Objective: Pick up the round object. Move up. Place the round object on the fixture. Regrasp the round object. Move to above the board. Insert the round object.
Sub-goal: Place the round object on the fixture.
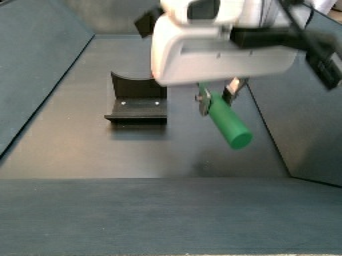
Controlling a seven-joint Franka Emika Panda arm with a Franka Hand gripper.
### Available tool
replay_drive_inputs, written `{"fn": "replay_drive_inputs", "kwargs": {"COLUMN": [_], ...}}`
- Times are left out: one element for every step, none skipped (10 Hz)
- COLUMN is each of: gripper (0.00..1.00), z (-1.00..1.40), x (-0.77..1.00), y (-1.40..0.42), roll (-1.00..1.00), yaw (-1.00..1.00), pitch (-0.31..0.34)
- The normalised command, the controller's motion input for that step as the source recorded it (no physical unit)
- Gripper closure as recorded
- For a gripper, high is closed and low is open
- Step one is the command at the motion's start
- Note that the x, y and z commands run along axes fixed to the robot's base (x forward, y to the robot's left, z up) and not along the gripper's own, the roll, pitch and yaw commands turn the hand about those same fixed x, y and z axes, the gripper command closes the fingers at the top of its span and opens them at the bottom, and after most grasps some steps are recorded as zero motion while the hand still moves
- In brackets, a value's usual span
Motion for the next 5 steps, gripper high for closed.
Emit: {"fn": "replay_drive_inputs", "kwargs": {"gripper": [1.00, 1.00, 1.00, 1.00, 1.00], "z": [1.00, 1.00, 1.00, 1.00, 0.78], "x": [-0.02, -0.02, -0.02, -0.02, -0.02], "y": [-0.01, -0.01, -0.02, -0.02, -0.02], "roll": [-0.04, -0.06, -0.06, -0.07, -0.09], "yaw": [0.01, 0.01, 0.01, 0.01, 0.01], "pitch": [0.018, 0.011, 0.011, 0.009, 0.011]}}
